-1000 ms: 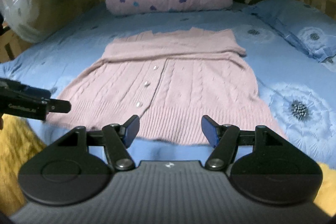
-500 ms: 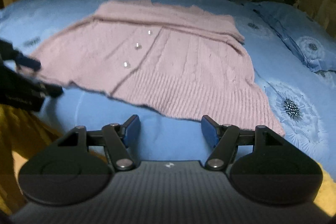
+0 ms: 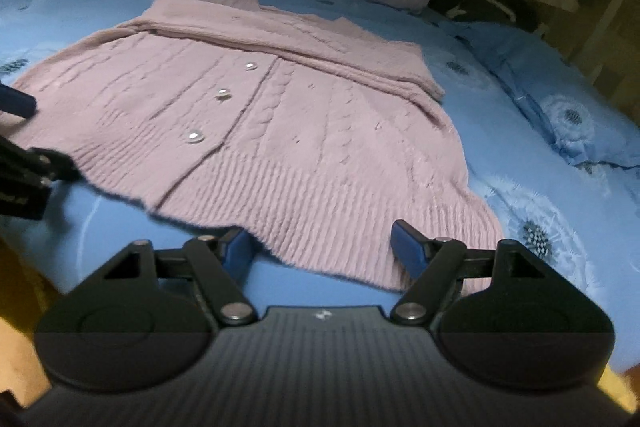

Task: Fold small clothes
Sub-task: 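Grasp the cardigan hem with both grippers and lift it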

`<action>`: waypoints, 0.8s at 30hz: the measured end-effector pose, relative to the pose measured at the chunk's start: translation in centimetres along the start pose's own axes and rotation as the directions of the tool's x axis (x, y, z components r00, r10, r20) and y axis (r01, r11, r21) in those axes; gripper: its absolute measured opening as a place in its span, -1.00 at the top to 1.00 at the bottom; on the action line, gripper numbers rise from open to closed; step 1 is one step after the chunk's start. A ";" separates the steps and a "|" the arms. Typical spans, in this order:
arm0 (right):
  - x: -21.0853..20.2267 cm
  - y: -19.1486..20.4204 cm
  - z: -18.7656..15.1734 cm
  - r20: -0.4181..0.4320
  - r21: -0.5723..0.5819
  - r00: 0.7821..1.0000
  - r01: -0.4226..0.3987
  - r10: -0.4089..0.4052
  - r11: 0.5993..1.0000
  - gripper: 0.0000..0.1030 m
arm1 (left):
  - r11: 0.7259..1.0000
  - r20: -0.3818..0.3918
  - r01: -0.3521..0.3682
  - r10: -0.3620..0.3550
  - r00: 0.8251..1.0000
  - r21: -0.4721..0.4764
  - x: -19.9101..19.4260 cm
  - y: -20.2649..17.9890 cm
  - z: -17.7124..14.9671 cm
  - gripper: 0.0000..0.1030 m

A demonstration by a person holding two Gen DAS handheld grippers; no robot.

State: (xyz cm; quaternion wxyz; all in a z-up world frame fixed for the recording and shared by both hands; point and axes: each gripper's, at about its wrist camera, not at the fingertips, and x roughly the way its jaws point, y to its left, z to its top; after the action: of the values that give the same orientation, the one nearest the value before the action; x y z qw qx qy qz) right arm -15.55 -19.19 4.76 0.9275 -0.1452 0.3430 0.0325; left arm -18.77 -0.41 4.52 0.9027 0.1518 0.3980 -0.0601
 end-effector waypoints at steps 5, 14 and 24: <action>0.6 -0.2 0.1 0.017 0.013 0.999 0.044 -0.044 0.999 -0.44 | 1.000 0.029 -0.019 0.020 0.999 -0.008 0.6 0.0 0.2 -0.56; 1.1 -2.0 0.2 0.019 0.115 0.996 0.081 -0.084 0.990 0.73 | 1.000 0.101 0.007 -0.006 0.995 -0.010 0.8 -0.3 0.4 0.34; -1.0 -3.0 2.4 0.174 0.100 0.979 0.092 -0.108 0.991 0.85 | 0.999 0.258 0.012 -0.001 0.966 -0.043 -1.6 0.7 2.1 0.79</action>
State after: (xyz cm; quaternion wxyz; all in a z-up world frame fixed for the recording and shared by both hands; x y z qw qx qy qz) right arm -14.35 -21.32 7.90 0.9607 -0.1163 0.2514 -0.0169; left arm -18.25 -0.47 7.15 0.9497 0.1215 0.2790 -0.0735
